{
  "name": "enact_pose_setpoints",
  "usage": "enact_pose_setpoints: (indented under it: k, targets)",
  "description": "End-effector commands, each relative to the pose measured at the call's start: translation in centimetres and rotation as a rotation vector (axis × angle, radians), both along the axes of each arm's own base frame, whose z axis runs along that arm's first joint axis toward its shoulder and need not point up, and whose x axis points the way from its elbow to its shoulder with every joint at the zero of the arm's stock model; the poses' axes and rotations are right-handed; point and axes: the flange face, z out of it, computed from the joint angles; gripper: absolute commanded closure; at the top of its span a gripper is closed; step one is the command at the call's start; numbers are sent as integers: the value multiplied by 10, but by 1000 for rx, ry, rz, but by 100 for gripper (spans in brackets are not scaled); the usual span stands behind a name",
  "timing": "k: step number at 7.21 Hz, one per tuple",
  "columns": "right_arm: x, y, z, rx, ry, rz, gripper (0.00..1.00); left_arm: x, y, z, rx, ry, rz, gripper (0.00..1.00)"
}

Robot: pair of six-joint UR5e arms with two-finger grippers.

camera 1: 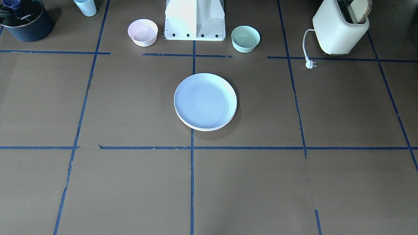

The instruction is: Stack three plates with pink and blue

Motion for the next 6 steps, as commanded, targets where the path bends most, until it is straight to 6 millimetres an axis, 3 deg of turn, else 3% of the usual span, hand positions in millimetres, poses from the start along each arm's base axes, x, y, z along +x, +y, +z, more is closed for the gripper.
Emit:
enact_pose_setpoints:
  k: [1, 3, 6]
  targets:
    - [2, 2, 0, -42, 3, 41, 0, -4, 8, 8, -18, 1, -10, 0]
    - [2, 2, 0, -45, 3, 43, 0, -24, 17, 13, -31, 15, -54, 0]
    - [1, 1, 1, -45, 0, 42, 0, -24, 33, 27, -44, 17, -50, 0]
